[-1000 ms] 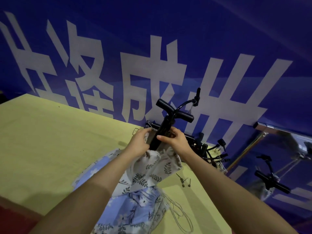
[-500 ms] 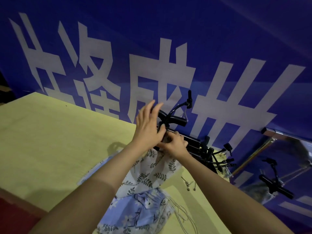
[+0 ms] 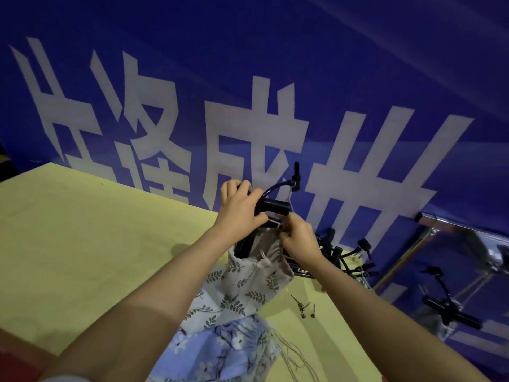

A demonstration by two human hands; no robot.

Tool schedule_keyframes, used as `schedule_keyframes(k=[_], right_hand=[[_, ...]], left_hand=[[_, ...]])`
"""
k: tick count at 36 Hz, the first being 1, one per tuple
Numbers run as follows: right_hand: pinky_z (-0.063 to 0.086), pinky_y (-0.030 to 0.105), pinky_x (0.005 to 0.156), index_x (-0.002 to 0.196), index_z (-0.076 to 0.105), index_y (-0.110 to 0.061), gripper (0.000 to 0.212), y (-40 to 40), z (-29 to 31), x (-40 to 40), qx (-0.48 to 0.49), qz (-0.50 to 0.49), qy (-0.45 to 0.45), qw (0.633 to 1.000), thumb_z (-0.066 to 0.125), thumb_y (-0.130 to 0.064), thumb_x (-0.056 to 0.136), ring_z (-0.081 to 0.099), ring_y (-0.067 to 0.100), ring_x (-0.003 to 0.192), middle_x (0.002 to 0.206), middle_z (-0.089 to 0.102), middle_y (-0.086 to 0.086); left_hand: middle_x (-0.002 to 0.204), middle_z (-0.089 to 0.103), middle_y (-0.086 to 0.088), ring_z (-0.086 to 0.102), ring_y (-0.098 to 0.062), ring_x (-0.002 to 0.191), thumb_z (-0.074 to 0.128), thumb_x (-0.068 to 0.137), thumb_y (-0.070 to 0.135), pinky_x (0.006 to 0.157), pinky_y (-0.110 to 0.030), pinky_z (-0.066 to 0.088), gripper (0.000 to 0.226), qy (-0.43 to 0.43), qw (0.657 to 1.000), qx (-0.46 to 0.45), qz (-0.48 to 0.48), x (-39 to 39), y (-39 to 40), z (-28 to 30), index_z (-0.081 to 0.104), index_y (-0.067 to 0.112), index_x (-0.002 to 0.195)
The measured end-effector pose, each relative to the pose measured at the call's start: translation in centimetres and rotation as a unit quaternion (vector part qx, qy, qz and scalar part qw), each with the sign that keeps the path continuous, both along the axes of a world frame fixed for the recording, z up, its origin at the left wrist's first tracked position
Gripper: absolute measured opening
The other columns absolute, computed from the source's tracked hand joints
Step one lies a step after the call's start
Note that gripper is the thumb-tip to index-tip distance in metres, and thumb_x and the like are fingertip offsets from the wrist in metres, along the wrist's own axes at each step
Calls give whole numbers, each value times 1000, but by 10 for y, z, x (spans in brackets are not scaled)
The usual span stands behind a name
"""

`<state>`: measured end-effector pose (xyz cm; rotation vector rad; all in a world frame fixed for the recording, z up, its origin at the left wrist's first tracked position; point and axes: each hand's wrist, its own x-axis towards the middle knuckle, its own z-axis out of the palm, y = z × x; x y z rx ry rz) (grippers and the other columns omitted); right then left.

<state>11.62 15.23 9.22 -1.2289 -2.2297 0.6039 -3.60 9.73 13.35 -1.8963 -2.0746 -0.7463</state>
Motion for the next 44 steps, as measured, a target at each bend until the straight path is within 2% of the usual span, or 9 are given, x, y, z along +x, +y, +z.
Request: schedule_keyframes(k=[8,13,21,25,31,34,38,40,44], right_hand=[[46,16,56,89,55,-10,11,3,36,-4,-8,-44,195,980,53,1,89,55,11,63,74,59,-2],[50,44,59,82,53,-4,12,12,59,-6,-86,-30,322,942,59,-10,91,52,27,54,62,54,10],[48,28,49,78,52,-9,13,15,89,-21,-88,-28,354,931,58,-8,90,54,13,44,57,56,8],[44,22,50,82,56,-6,9,14,96,-26,-1,-13,286,958,58,-10,89,50,2,49,64,55,-3],[39,30,57,86,55,-14,12,17,113,-24,247,56,0,967,58,-25,89,54,19,67,72,51,-10],[35,27,56,79,49,-19,16,17,115,-24,272,54,-13,961,59,-27,89,54,18,67,73,50,-10],[43,30,50,70,55,-8,31,17,113,-31,85,-1,190,978,64,-31,88,46,11,53,56,48,-6],[47,31,48,71,58,2,36,13,119,-33,-27,-13,306,952,64,-29,88,46,14,50,55,47,2],[37,25,48,64,54,-6,39,8,129,-38,-1,-25,263,964,65,-36,87,40,4,40,45,42,-6]], left_hand=[[109,43,-6,29,-28,113,61,83,41,99,-35,13,39,21,998,-36,-42,-9,2,15,55,10,105],[100,36,0,29,-25,110,61,81,41,94,-32,15,37,19,996,-56,-61,-17,1,19,55,10,99],[96,36,3,29,-23,110,40,72,51,98,-34,20,39,5,978,-180,-104,-23,-5,9,49,16,88],[102,45,-1,29,-23,114,35,80,54,96,-34,24,52,-76,968,-219,-96,-23,-5,20,55,10,100],[77,44,0,32,-18,97,45,80,71,90,-34,29,57,-123,982,-144,-16,-19,-2,18,37,19,58],[81,51,-5,37,-21,101,41,69,76,89,-34,31,63,-144,978,-149,-24,-21,-3,17,45,14,62],[76,48,-2,45,-25,94,45,61,70,77,-32,32,55,-161,972,-171,-29,-21,-7,26,44,15,69],[96,51,-1,46,-22,99,67,70,48,79,-34,40,44,-224,958,-172,-47,-20,-6,30,43,20,92],[122,46,0,52,-18,111,68,78,18,89,-34,48,77,-288,929,-173,-155,-9,-8,44,19,32,136]])
